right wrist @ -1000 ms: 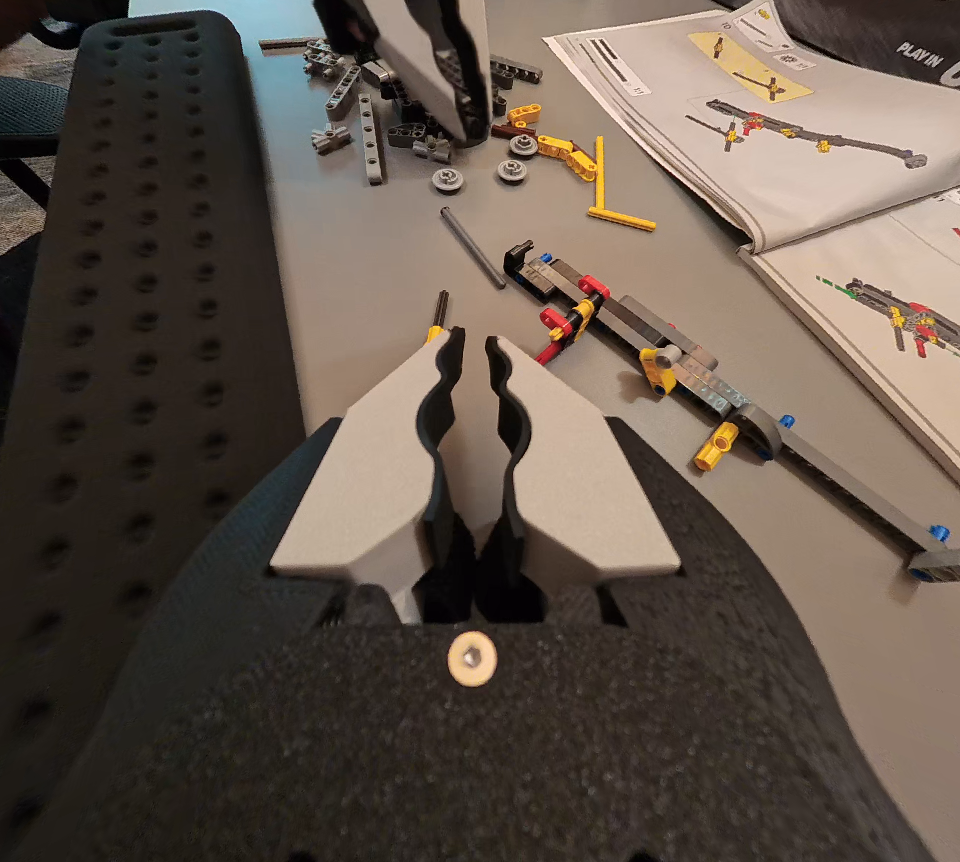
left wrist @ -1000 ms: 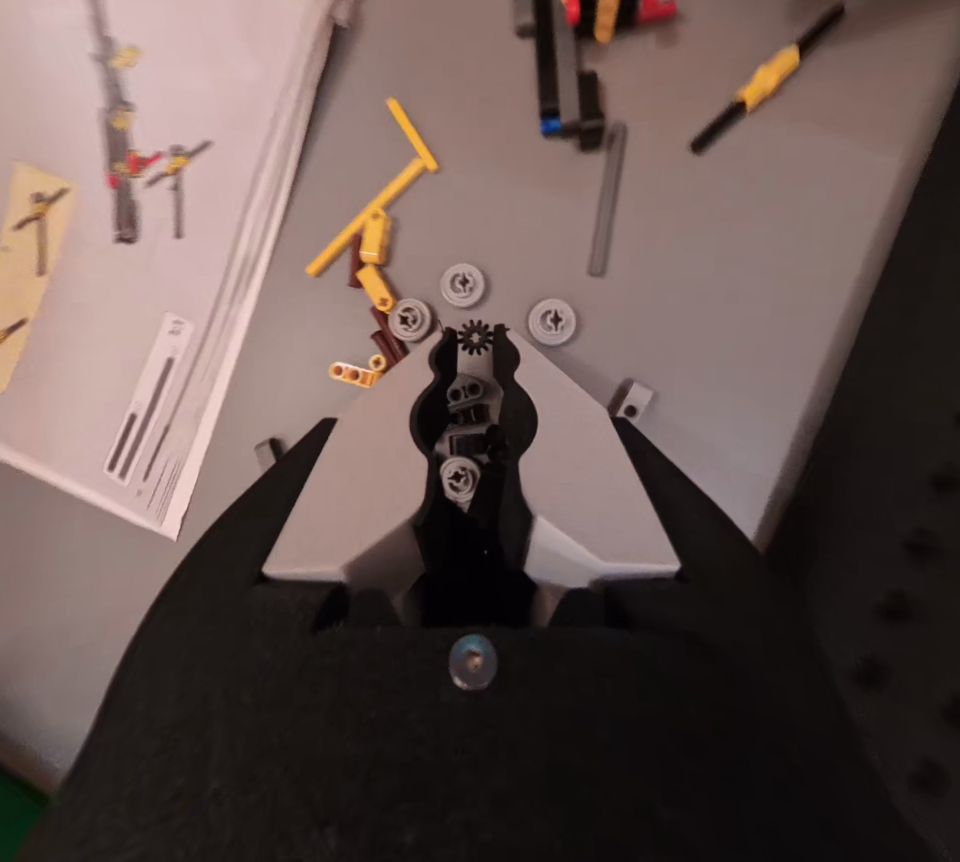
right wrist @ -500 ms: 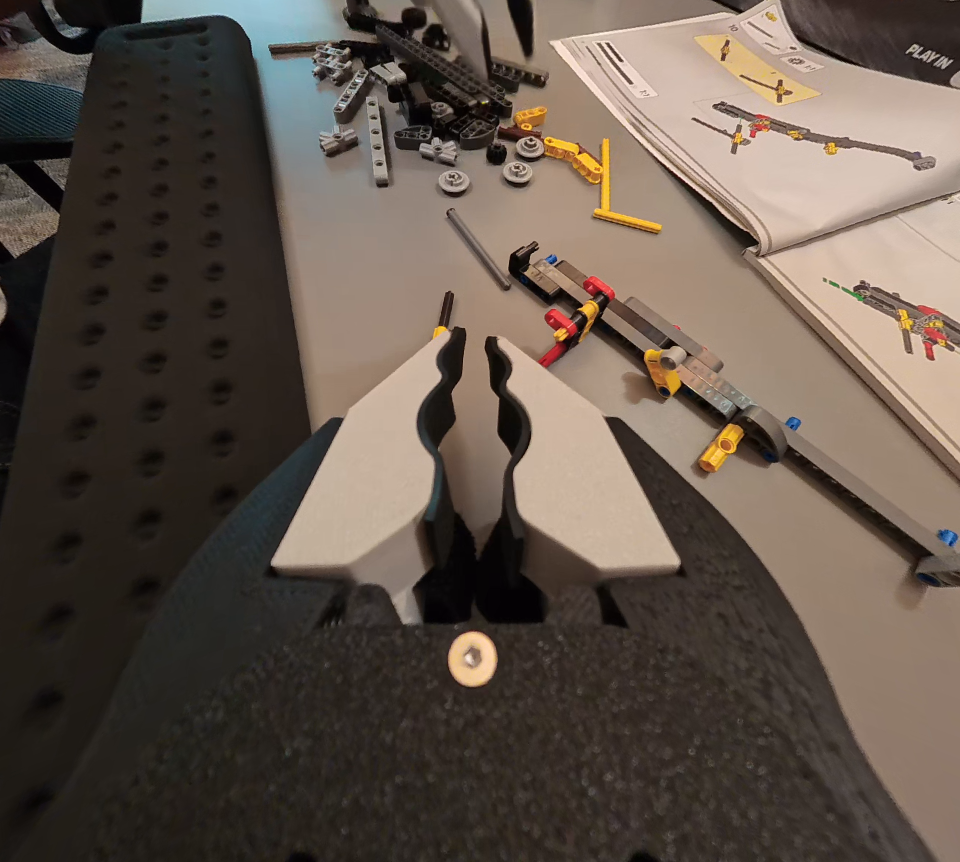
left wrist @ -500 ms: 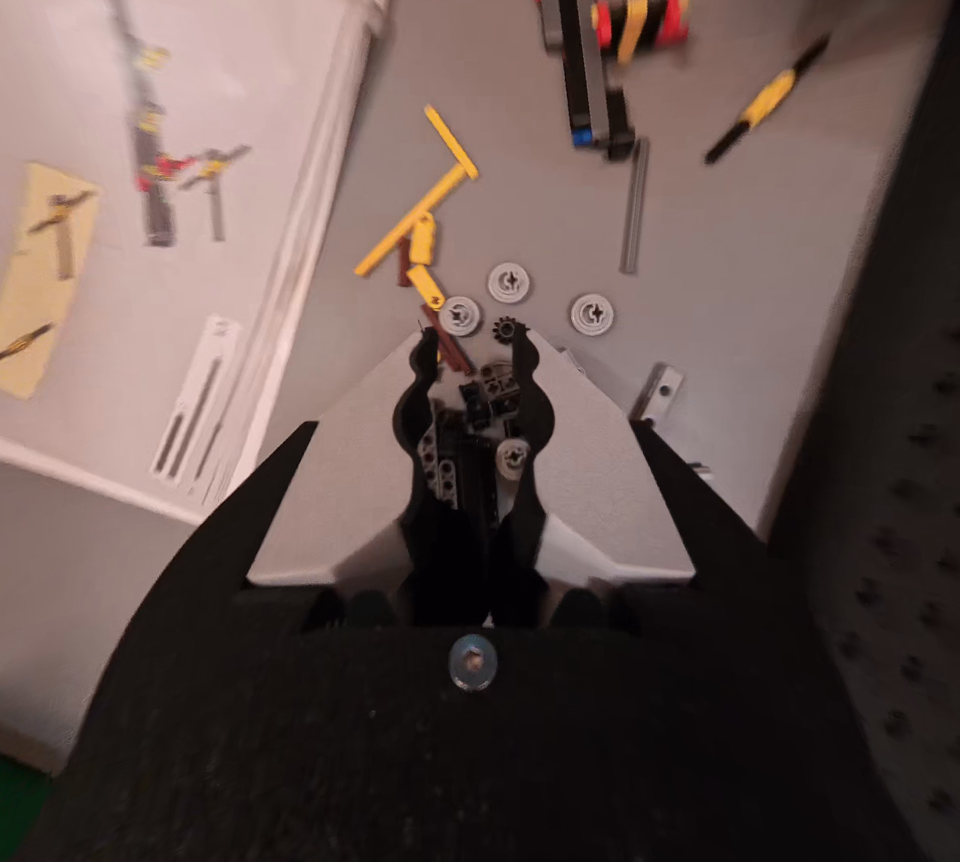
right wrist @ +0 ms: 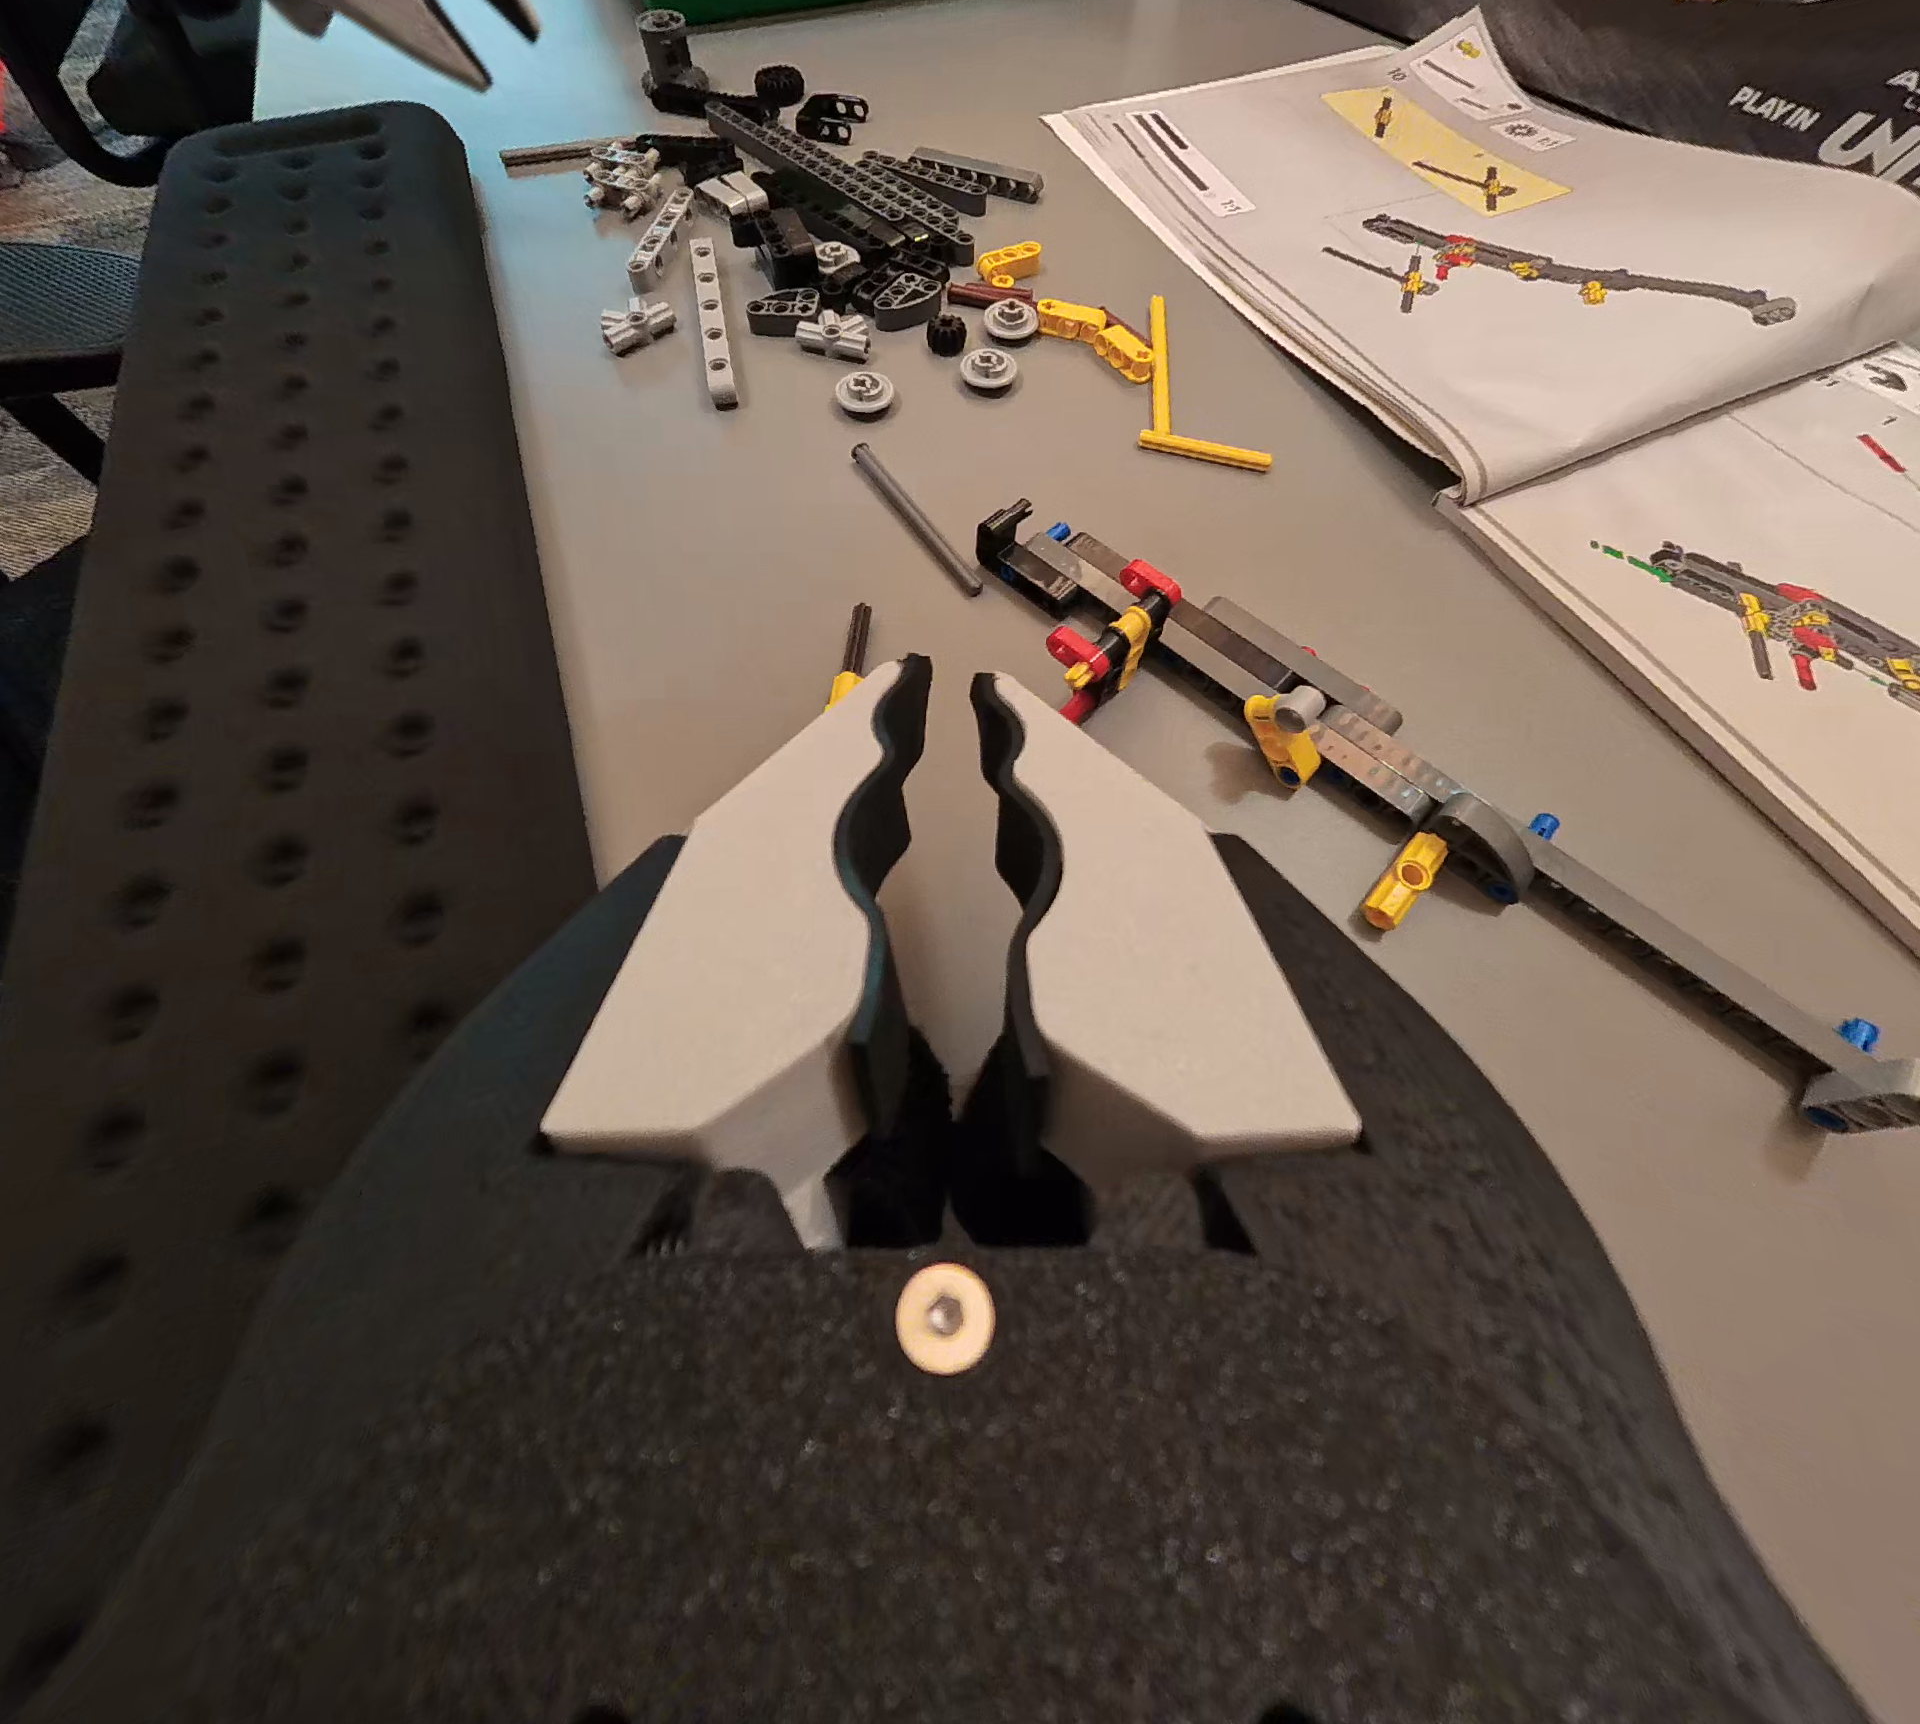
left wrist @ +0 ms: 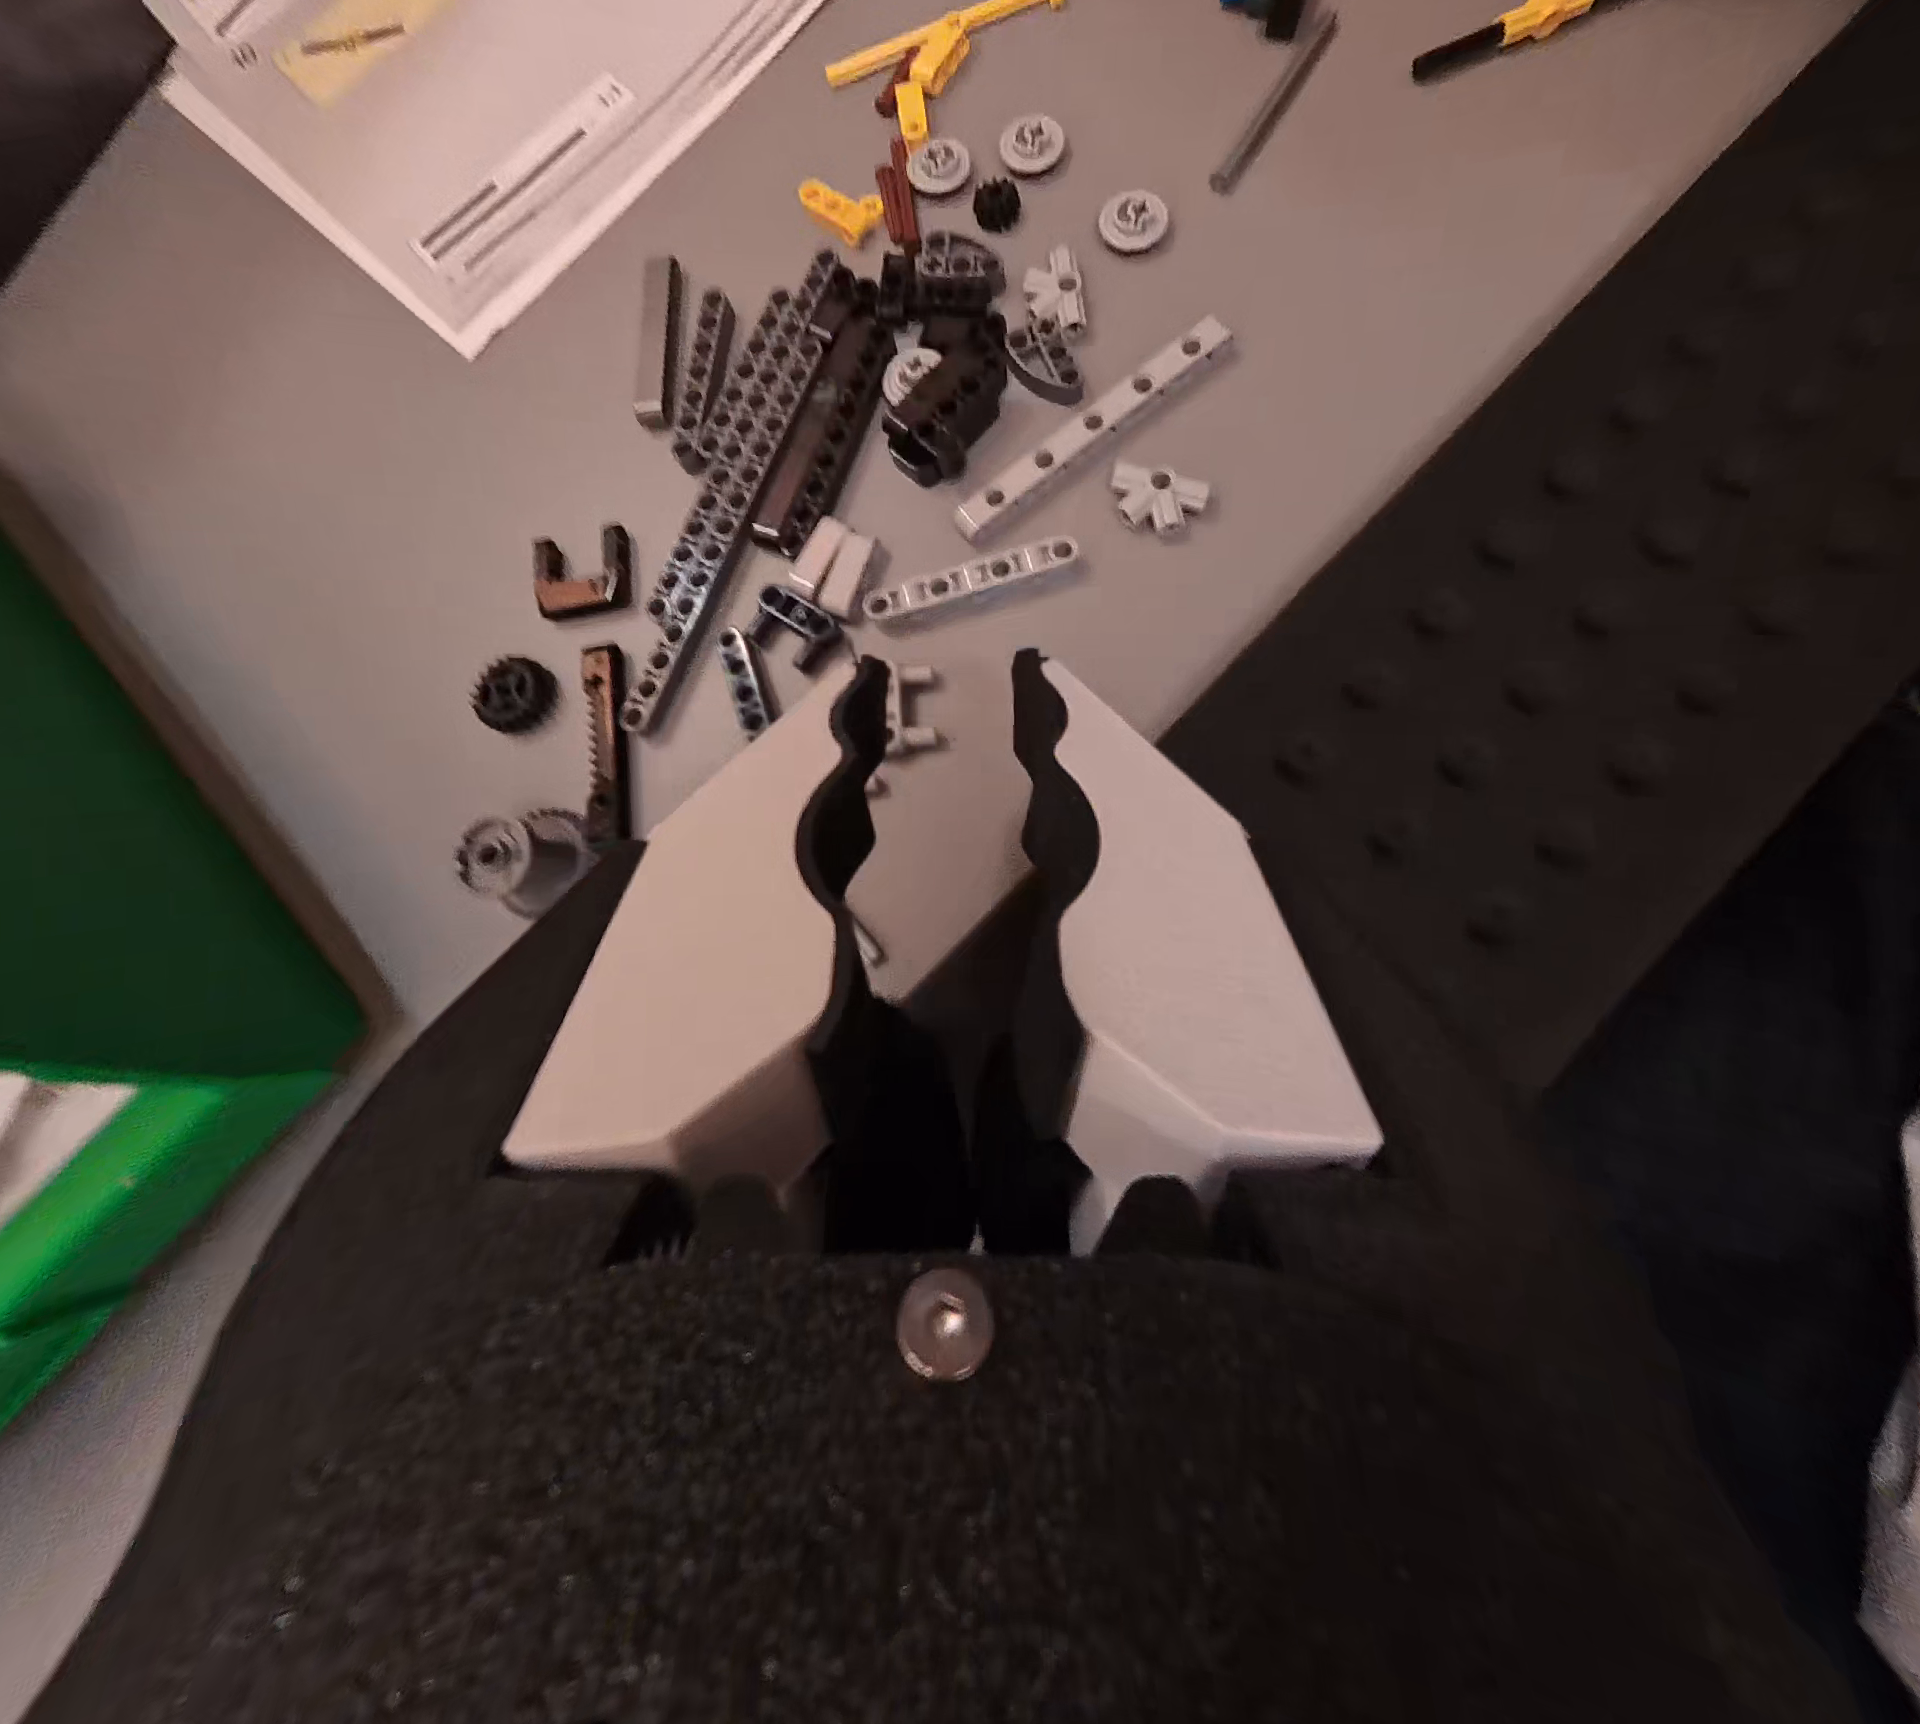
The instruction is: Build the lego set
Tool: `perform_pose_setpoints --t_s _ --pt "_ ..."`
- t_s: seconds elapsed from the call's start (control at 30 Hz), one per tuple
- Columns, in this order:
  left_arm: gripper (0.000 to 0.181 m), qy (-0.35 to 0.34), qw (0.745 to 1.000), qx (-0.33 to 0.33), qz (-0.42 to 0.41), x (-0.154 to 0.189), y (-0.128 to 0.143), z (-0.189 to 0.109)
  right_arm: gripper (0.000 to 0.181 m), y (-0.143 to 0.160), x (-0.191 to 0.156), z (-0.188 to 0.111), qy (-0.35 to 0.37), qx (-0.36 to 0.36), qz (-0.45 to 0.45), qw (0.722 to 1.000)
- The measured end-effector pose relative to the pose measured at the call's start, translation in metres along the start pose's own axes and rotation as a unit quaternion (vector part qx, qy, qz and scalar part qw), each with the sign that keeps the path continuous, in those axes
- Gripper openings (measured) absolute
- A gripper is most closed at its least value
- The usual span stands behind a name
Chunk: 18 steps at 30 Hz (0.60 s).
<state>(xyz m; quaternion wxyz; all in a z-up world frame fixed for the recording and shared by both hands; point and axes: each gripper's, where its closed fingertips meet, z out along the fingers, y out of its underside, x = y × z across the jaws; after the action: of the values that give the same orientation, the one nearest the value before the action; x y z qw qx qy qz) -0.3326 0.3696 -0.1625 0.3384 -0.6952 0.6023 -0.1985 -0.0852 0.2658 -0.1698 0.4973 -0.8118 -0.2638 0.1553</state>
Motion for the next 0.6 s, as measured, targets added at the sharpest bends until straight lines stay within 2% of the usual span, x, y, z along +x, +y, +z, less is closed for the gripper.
perform_pose_setpoints --t_s 0.13,0.3,0.43,0.53,0.6 --pt "0.022 -0.017 0.999 0.002 -0.033 0.002 0.012 -0.001 0.009 0.001 0.0 0.001 0.0 -0.004 0.0 1.0" --pt "0.022 -0.055 0.997 -0.003 -0.063 -0.015 0.023 -0.001 0.008 0.0 0.001 0.0 0.005 0.001 0.001 1.0" --pt "0.022 -0.095 0.991 -0.009 -0.095 -0.037 0.032 -0.004 0.008 0.0 0.003 0.0 0.005 -0.001 0.006 1.0" --pt "0.02 -0.134 0.985 -0.002 -0.108 -0.062 0.025 -0.006 0.008 0.001 0.003 0.001 0.004 -0.006 0.006 1.0" --pt "0.02 -0.169 0.979 -0.03 -0.106 -0.086 0.02 -0.003 0.008 0.002 0.002 0.002 0.003 -0.007 0.005 1.0"
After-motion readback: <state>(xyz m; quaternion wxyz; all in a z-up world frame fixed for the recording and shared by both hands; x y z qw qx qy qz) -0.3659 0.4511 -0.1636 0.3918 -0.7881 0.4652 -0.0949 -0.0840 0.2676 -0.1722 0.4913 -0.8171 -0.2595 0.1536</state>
